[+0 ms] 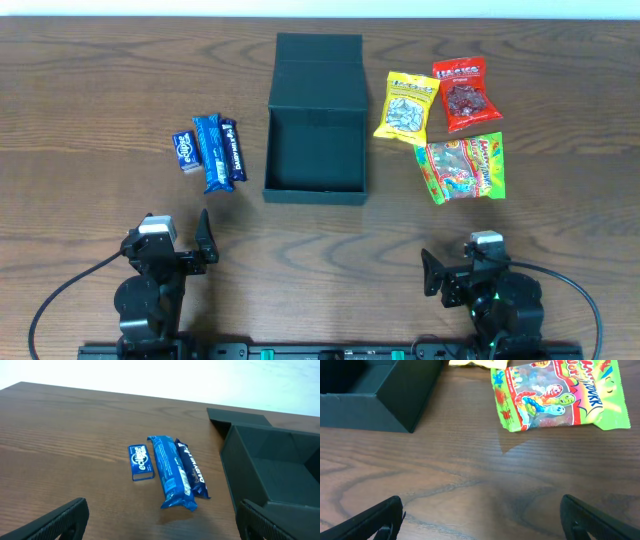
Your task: Pack container
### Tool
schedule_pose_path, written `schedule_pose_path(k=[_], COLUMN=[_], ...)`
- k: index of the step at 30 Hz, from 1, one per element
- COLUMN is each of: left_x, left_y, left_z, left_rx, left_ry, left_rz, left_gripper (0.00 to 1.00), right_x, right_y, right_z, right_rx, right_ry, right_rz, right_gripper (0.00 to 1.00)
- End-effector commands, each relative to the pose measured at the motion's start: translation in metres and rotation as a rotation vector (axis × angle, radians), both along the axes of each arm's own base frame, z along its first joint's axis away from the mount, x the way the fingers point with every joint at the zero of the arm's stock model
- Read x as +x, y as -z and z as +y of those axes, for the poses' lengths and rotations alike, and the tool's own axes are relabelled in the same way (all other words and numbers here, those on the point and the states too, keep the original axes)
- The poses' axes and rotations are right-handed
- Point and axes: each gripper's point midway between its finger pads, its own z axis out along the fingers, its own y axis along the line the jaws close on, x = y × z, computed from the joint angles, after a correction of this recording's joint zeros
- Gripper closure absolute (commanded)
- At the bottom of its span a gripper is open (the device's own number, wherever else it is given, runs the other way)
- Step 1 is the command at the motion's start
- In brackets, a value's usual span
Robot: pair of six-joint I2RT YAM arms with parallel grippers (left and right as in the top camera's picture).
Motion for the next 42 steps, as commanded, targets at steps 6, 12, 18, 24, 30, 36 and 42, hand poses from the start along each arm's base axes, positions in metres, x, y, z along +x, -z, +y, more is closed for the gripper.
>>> schedule_pose_path(k=[6, 12, 18, 24, 30, 36, 42], left_x=[0.000, 0.000, 0.000, 0.000, 0.000, 0.000, 0.000], left_y=[0.012, 0.012, 0.012, 0.012, 0.012, 0.012, 0.012], left_z=[0.003, 0.003, 0.003, 0.003, 0.003, 0.003, 0.003], left_rx=[-0.003, -0.003, -0.003, -0.003, -0.003, -0.003, -0.003], left_ry=[-0.014, -0.014, -0.013, -0.014, -0.014, -0.013, -0.014], left_rz=[0.024, 0.024, 0.024, 0.024, 0.024, 0.024, 0.024], left_gripper=[0.05, 0.05, 0.05, 0.05, 0.05, 0.05, 0.05], right_x=[0.006, -0.011, -0.014, 0.024, 0.054, 0.119, 0.153], right_y=[-0.005, -0.035, -0.039, -0.108, -0.150, -0.153, -0.106], right_z=[-0.005, 0.064, 0.070, 0.046, 0.024, 0.006, -0.023], right_rx=[-0.052, 0.721, 0.952, 1.024, 0.990, 0.784, 0.652], right_ry=[0.004, -0.023, 0.086, 0.112, 0.204, 0.416, 0.796], right_rz=[-0.048, 0.171, 0.306, -0.058, -0.158, 0.075, 0.430], right_gripper=[0.01, 0.01, 0.01, 0.01, 0.01, 0.07, 0.01])
